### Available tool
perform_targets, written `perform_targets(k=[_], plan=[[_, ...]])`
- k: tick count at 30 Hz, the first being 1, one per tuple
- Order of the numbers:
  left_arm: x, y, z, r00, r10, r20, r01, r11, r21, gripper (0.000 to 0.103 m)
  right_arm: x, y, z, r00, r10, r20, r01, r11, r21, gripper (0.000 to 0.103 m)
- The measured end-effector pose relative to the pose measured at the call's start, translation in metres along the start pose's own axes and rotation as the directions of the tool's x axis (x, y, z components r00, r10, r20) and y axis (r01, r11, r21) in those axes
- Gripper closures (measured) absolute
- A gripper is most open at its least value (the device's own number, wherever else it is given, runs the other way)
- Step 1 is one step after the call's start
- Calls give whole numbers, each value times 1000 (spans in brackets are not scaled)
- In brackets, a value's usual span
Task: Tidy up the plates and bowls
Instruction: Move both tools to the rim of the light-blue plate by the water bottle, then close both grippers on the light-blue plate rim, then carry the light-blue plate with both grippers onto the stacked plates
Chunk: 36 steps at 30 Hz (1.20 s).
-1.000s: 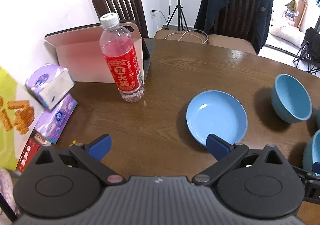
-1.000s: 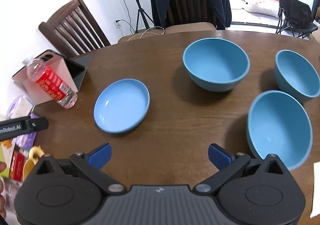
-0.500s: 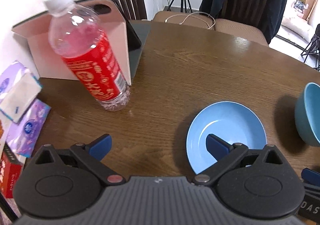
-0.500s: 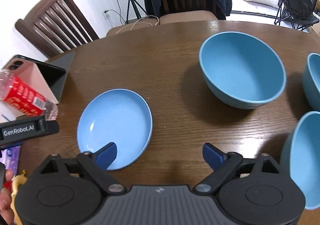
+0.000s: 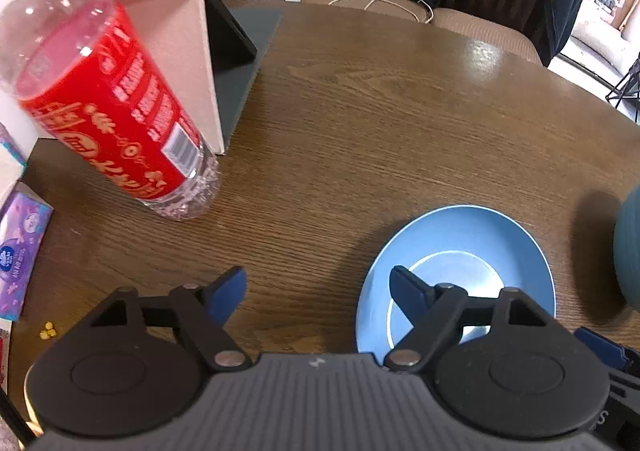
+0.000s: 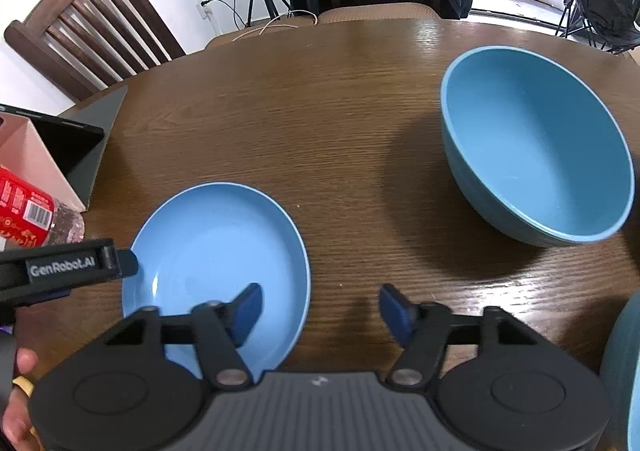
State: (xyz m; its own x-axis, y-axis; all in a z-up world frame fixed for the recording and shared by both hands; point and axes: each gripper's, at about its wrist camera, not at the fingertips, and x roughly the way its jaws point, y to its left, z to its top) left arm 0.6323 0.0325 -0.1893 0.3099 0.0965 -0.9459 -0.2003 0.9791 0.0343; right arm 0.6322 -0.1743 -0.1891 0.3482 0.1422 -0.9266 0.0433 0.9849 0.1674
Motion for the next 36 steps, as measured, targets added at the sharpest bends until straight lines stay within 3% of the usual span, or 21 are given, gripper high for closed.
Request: perform_targets(k=[4,7,10,12,15,36], plan=[[7,-2,0,1000,-13,-13,13,1000,2,33,7,-1,0,1000,12,-8,-12,1000,2,58],[12,-1,0,999,-26,-22,26,1000,5,46,12,-1,0,1000,25,-14,-25,1000,7,68],[13,-2,-2,998,-53,-30,53,999,10,64,16,-2,-1,999,50,-21,-50,999,17,80],[15,-3,-3,996,-77,-33,78,997,17,81,18,-3,-2,998,65,-25,-65,998,20,86],[15,-6,-5,993,-108,-39,110,993,31,92,21,-4,-4,996,91,-22,-91,996,27,93],[-16,-12,-15,993,-113,23,111,991,74,92,-6,-12,-14,994,106,22,-107,994,15,96]])
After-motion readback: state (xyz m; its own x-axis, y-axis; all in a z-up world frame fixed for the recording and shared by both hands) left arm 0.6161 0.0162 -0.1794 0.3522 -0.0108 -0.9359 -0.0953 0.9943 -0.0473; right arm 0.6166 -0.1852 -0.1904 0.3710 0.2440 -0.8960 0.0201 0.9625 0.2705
